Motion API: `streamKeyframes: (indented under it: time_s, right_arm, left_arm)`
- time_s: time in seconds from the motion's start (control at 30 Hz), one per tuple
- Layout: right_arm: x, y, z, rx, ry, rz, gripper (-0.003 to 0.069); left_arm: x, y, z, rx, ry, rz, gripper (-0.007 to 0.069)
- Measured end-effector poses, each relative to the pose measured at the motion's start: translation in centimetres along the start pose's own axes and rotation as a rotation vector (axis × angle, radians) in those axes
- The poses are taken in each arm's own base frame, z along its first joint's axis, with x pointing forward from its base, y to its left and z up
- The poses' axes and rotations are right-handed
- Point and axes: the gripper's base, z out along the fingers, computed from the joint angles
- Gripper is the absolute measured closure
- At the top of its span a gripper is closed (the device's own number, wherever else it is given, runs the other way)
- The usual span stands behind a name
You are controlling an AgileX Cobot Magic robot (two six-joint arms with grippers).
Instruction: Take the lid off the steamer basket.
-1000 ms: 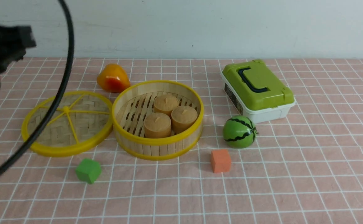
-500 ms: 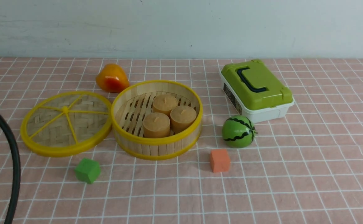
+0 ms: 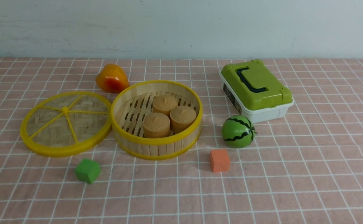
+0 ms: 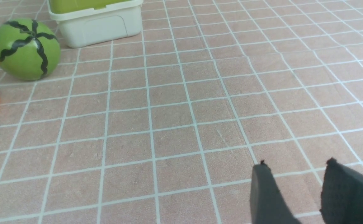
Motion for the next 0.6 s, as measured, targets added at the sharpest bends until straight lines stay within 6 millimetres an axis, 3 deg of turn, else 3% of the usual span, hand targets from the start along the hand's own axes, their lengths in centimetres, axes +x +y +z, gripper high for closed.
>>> streamKeyframes:
  time_s: [0.1, 0.17, 0.3, 0.6]
  right_arm:
    - [0.0, 0.0, 0.0, 0.0, 0.0, 0.0, 0.0418]
    - [0.0, 0.0, 0.0, 0.0, 0.0, 0.0, 0.0418]
    - [0.0, 0.0, 0.0, 0.0, 0.0, 0.0, 0.0418]
    - [0.0, 0.0, 0.0, 0.0, 0.0, 0.0, 0.0418]
  left_arm:
    - [2.5, 1.0, -0.7, -0.031, -0.024, -0.017, 0.0637]
    - [5.9, 2.2, -1.2, -0.078, -0.003, -0.056, 0.0637]
    - [8.2, 3.0, -1.5, -0.158, 0.172, -0.08, 0.0637]
    - [8.6, 2.6, -1.5, -0.094, 0.222, -0.011, 0.0636]
